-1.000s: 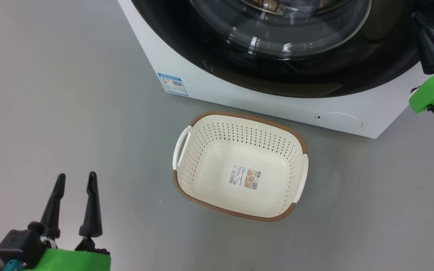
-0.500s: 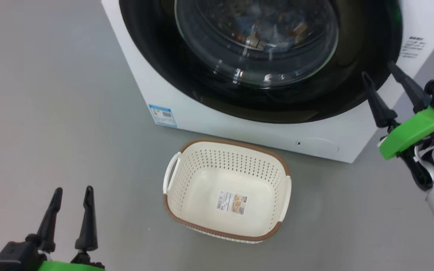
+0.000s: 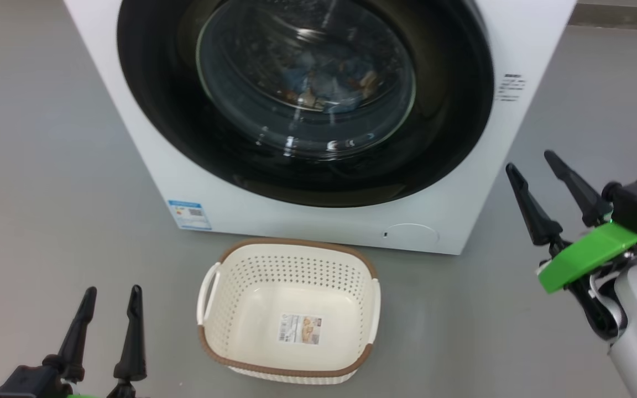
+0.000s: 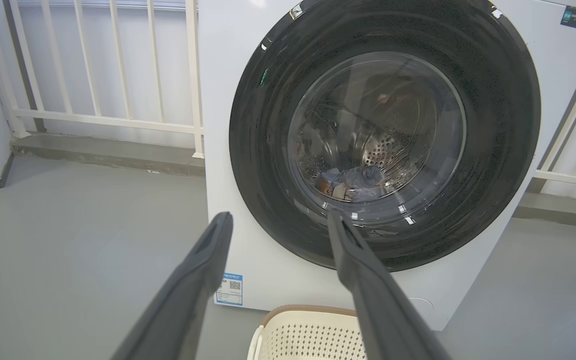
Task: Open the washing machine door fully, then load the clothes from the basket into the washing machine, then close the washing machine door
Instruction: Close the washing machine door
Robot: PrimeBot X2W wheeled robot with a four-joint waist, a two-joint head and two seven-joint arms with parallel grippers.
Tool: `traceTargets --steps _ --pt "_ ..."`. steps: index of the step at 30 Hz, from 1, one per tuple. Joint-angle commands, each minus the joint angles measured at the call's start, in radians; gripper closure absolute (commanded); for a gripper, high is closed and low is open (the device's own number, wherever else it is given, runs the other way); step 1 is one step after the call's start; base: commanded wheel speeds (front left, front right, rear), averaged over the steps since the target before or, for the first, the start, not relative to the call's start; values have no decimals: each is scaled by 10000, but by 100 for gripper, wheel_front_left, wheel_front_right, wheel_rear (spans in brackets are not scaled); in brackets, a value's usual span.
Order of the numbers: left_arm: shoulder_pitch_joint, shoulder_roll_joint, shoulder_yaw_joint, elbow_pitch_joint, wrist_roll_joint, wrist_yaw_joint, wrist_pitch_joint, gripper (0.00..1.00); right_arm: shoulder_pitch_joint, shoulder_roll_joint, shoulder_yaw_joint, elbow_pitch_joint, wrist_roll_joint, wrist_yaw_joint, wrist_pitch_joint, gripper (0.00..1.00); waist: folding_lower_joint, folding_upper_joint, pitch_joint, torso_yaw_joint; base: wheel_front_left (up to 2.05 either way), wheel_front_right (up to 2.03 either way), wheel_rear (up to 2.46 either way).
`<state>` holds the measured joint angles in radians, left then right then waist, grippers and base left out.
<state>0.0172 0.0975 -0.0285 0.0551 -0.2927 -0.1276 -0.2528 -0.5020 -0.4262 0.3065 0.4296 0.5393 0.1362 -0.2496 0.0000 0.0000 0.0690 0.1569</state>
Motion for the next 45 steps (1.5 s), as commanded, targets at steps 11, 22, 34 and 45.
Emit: traceTargets --steps 11,22,34,45 --pt "50 444 240 -356 -512 -31 -90 0 1668 263 -688 -988 -234 -55 -121 0 0 0 -488 -1194 0 0 0" --pt "138 481 393 -318 -557 -31 -90 0 2705 739 -1220 -1709 -378 -55 -122 0 0 0 -626 -1713 0 0 0" --pt "232 431 489 -304 -529 -31 -90 0 3636 1061 -1721 -2152 -584 -55 -122 0 0 0 -734 -1874 0 0 0" --pt "230 370 506 -187 -522 -31 -90 0 3699 1081 -1858 -2305 -670 -55 -122 0 0 0 -773 -1795 0 0 0"
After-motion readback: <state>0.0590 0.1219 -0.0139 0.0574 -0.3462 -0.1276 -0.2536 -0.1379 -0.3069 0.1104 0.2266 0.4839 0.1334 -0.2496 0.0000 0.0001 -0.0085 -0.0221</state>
